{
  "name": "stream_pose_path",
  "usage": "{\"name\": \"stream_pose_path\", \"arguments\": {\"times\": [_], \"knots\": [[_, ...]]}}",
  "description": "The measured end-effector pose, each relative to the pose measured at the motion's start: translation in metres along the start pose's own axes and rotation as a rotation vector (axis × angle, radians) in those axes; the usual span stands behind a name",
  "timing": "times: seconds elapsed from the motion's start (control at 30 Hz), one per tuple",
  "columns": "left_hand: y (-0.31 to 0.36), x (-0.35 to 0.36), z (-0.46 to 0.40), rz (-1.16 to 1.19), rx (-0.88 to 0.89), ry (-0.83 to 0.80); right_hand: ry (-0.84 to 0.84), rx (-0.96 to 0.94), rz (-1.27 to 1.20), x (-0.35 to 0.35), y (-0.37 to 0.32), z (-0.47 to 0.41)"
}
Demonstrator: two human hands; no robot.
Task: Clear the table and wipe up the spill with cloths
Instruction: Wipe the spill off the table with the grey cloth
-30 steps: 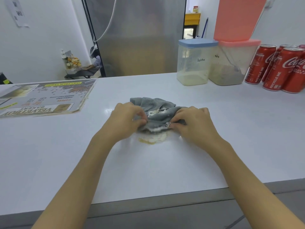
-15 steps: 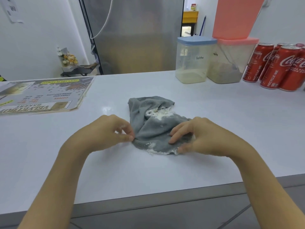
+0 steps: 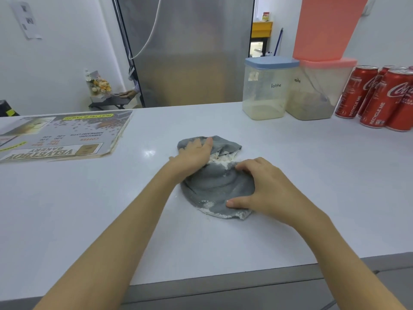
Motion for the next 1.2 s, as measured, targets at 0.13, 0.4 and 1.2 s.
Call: {"name": "stream_pose_path", "arguments": {"times": [0.13, 0.4, 1.2], "knots": [[0.007, 0.012, -0.015, -0.157, -0.064, 0.117, 0.016, 0.04, 0.149, 0.004, -0.002, 0.004], [0.016, 0.019, -0.029, 0.014, 0.131, 0.009, -0.054, 0.084, 0.091, 0.009, 0.016, -0.018], [-0.008, 0.003, 0.032, -0.074, 0.369, -0.405, -0.199, -0.241, -0.029, -0.001, 0.004, -0.06]]}}
Point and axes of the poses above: each hand's wrist, its own z-axis away from the middle knuckle, its own x-axis out of the palm, y = z × x, the point moved 4 cm from there along -z, towards the middle knuckle, and after that the axes turned 12 degrees about z, right-handed, at the moved point
